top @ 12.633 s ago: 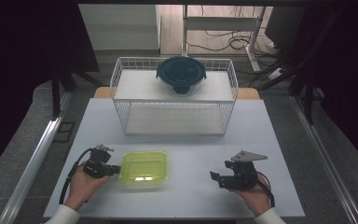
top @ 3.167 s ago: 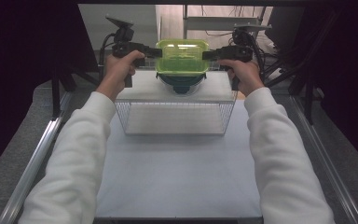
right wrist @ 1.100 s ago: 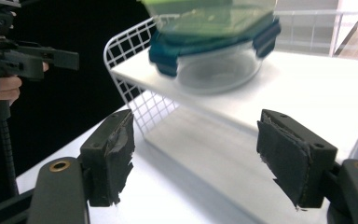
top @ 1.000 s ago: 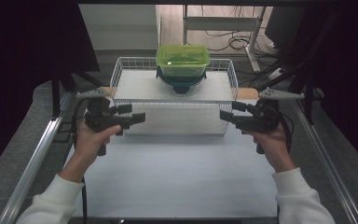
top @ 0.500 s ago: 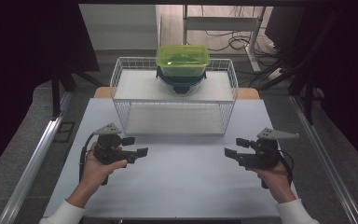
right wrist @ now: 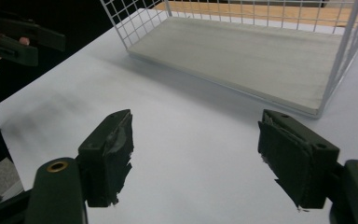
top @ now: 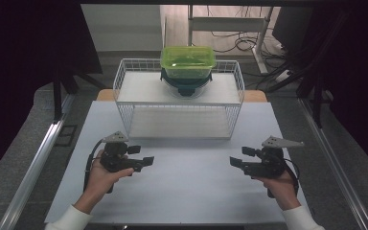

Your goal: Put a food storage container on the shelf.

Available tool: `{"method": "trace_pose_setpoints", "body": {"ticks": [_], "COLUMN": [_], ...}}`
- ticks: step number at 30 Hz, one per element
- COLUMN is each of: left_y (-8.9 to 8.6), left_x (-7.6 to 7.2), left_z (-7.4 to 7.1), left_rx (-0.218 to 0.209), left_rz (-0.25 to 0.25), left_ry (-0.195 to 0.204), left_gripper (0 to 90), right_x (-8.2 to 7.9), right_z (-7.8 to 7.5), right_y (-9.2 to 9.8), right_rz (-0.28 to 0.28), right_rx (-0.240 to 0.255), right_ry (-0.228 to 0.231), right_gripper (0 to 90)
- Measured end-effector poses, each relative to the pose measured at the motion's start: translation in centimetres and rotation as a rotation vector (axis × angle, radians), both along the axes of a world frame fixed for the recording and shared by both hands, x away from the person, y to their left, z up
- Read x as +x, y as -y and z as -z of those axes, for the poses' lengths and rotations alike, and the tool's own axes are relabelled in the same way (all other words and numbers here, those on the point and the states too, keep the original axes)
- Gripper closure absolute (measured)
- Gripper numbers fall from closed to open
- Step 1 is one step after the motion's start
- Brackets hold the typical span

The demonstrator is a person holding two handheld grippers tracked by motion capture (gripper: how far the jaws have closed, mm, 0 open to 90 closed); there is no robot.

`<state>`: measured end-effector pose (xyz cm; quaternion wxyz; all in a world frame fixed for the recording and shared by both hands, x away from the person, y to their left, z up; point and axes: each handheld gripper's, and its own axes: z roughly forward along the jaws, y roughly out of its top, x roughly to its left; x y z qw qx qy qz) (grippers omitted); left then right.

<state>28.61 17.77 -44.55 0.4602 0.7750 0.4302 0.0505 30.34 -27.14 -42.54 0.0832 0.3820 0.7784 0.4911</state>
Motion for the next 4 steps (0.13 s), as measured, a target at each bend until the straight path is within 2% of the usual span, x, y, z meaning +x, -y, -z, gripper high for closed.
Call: {"method": "trace_pose_setpoints", "body": {"ticks": [4], "left_y": [-0.57], "left_x": [0.24], "left_z": [0.13], "left_rx": [-0.014], "left_rz": [-0.022], "left_ry": [-0.004], "left_gripper": [23.5], "right_x": [0.33], "right_z": [0.3], "right_y": [0.45], "right_rz": [0.008], "right_rx": [0.01], "right_ry": [-0.004], "right_gripper": [23.2]}}
